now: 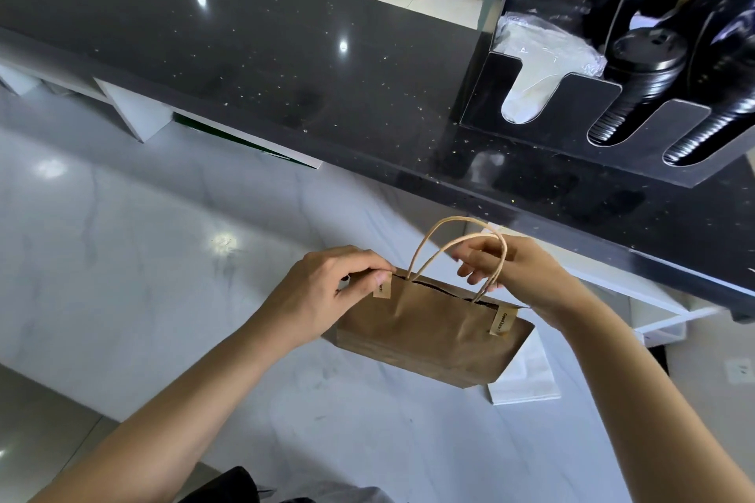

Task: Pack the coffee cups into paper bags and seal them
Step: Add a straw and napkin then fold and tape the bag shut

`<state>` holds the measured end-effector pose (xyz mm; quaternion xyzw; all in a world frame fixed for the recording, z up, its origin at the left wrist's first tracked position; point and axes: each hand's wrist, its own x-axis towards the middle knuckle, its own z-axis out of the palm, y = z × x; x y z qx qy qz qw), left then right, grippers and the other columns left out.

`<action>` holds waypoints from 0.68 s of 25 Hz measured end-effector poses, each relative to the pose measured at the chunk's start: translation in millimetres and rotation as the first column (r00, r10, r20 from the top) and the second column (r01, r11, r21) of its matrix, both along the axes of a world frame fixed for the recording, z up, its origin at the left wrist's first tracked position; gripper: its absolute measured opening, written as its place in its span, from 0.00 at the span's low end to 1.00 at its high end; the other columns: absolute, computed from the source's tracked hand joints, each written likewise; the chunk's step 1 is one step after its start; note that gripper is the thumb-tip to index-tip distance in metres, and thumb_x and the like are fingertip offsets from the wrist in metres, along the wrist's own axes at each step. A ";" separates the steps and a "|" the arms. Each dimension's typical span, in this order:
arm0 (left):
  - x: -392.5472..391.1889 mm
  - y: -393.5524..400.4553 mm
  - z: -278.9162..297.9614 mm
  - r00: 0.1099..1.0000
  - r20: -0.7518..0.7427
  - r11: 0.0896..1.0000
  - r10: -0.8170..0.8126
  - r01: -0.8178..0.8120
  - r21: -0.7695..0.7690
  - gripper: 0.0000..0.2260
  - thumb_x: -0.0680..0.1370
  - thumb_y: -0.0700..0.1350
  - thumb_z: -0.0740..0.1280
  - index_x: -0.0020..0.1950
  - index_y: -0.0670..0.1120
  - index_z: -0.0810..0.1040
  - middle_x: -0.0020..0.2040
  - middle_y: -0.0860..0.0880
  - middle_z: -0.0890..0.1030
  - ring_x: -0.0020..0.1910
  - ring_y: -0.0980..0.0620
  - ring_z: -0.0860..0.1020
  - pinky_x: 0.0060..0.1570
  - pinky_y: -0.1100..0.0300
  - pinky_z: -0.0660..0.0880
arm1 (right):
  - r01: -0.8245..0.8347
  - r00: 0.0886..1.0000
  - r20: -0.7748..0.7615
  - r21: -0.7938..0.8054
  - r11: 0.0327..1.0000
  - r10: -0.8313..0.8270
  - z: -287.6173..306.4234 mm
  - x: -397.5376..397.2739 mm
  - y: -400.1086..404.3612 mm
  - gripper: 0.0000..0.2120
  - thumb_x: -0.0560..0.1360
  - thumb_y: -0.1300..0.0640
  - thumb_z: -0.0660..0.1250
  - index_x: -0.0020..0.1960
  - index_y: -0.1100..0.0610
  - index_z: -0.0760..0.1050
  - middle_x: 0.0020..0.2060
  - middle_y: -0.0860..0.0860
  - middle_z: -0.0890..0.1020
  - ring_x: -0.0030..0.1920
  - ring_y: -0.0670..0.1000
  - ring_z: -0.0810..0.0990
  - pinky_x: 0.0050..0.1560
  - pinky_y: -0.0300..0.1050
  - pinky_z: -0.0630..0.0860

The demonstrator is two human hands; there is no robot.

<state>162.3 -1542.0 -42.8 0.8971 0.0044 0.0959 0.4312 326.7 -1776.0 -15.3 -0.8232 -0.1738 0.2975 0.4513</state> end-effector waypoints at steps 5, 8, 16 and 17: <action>2.7 0.6 -6.3 0.999 0.036 0.995 0.013 -0.017 0.095 0.10 0.84 0.55 0.62 0.53 0.54 0.81 0.47 0.58 0.83 0.48 0.57 0.81 0.48 0.55 0.78 | 0.243 0.966 0.055 0.148 0.959 -0.253 -7.8 -29.8 -35.8 0.07 0.81 0.58 0.68 0.49 0.54 0.85 0.43 0.51 0.87 0.45 0.48 0.85 0.51 0.48 0.78; 3.0 1.7 -8.0 0.999 0.031 0.996 0.003 -0.006 0.089 0.04 0.82 0.53 0.67 0.53 0.55 0.80 0.47 0.62 0.82 0.49 0.58 0.80 0.49 0.57 0.77 | 0.334 0.936 0.043 0.214 0.918 -0.350 -15.3 -49.4 -48.7 0.08 0.81 0.55 0.67 0.50 0.55 0.85 0.46 0.49 0.88 0.51 0.49 0.85 0.56 0.49 0.78; 6.4 5.0 -15.8 1.000 -0.004 0.999 0.017 -0.017 0.044 0.07 0.78 0.55 0.69 0.51 0.53 0.81 0.47 0.58 0.80 0.47 0.54 0.79 0.46 0.53 0.78 | 0.480 0.870 -0.062 0.326 0.814 -0.489 -49.0 -79.1 -63.9 0.21 0.81 0.42 0.59 0.57 0.53 0.85 0.56 0.48 0.86 0.60 0.51 0.82 0.64 0.50 0.75; 5.7 4.5 -16.7 1.000 -0.001 1.000 0.012 -0.012 0.022 0.08 0.77 0.54 0.70 0.54 0.54 0.81 0.49 0.59 0.80 0.50 0.55 0.79 0.48 0.54 0.78 | 0.487 0.865 -0.064 0.344 0.803 -0.497 -52.4 -81.2 -65.0 0.21 0.81 0.42 0.59 0.59 0.52 0.84 0.57 0.48 0.85 0.62 0.50 0.82 0.66 0.51 0.75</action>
